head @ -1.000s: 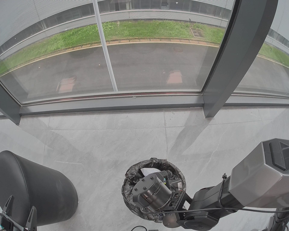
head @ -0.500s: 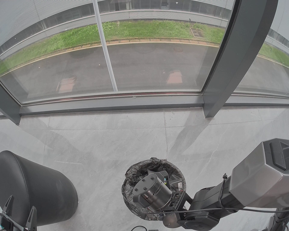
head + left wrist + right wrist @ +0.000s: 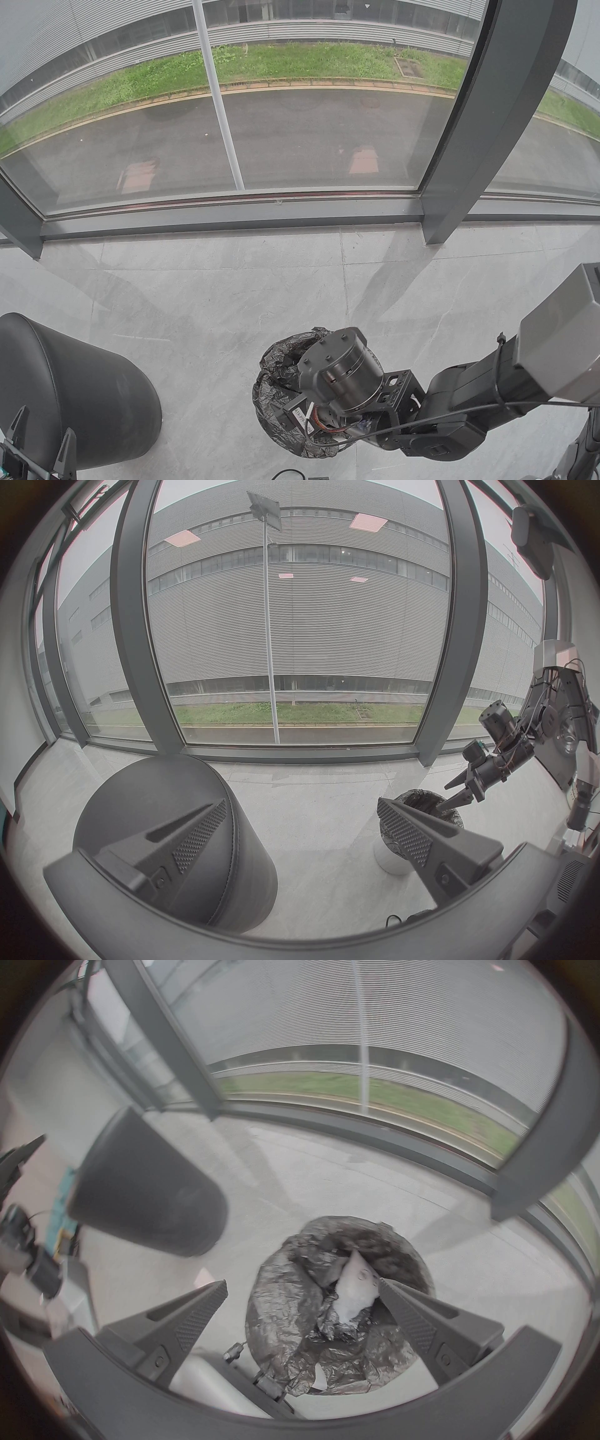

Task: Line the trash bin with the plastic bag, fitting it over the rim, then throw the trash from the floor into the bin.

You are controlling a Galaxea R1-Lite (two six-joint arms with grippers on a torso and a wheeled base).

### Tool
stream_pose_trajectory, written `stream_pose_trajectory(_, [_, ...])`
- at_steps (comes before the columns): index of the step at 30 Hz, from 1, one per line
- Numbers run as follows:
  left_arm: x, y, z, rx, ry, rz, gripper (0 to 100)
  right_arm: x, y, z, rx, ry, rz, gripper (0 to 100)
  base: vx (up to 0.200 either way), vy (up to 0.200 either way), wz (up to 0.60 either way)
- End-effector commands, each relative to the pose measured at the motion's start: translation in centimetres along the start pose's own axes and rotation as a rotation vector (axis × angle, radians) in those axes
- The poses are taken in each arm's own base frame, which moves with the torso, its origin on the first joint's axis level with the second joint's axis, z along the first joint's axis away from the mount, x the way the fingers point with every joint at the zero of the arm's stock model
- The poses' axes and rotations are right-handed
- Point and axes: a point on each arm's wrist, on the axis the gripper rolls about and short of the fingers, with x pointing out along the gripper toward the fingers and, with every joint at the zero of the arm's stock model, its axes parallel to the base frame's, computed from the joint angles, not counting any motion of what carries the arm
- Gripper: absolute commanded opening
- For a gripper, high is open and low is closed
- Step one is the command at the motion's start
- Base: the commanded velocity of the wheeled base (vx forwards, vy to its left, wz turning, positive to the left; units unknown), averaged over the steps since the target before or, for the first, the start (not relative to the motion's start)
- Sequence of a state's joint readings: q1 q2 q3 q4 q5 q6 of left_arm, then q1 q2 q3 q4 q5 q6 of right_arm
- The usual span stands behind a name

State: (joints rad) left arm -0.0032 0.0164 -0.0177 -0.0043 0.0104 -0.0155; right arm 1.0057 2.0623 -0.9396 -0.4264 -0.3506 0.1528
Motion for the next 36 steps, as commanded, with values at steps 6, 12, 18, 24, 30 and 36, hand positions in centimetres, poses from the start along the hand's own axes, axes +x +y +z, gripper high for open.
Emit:
stream_pose_trajectory(6, [0.0,0.0,-0.5,0.0,0.002,0.0,100,2.3,-2.9,0.7,-0.08,0.02,0.084,100,0.0,0.0,0.0])
stream_pose_trajectory(12, [0.0,0.0,-0.5,0.0,0.001,0.0,100,4.2,-4.6,0.7,-0.109,0.037,0.092,100,0.0,0.0,0.0])
stream_pose_trajectory(18, [0.0,0.0,-0.5,0.0,0.001,0.0,100,5.8,-4.5,0.1,-0.124,0.058,0.089,100,0.0,0.0,0.0])
stream_pose_trajectory(24, [0.0,0.0,-0.5,0.0,0.002,0.0,100,6.3,-4.4,-0.2,-0.119,0.061,0.09,100,0.0,0.0,0.0])
stream_pose_trajectory(30, [0.0,0.0,-0.5,0.0,0.001,0.0,100,6.3,-4.4,-0.5,-0.12,0.072,0.09,100,0.0,0.0,0.0])
stream_pose_trajectory(36, [0.0,0.0,-0.5,0.0,0.001,0.0,100,6.6,-4.3,-0.7,-0.111,0.072,0.09,100,0.0,0.0,0.0])
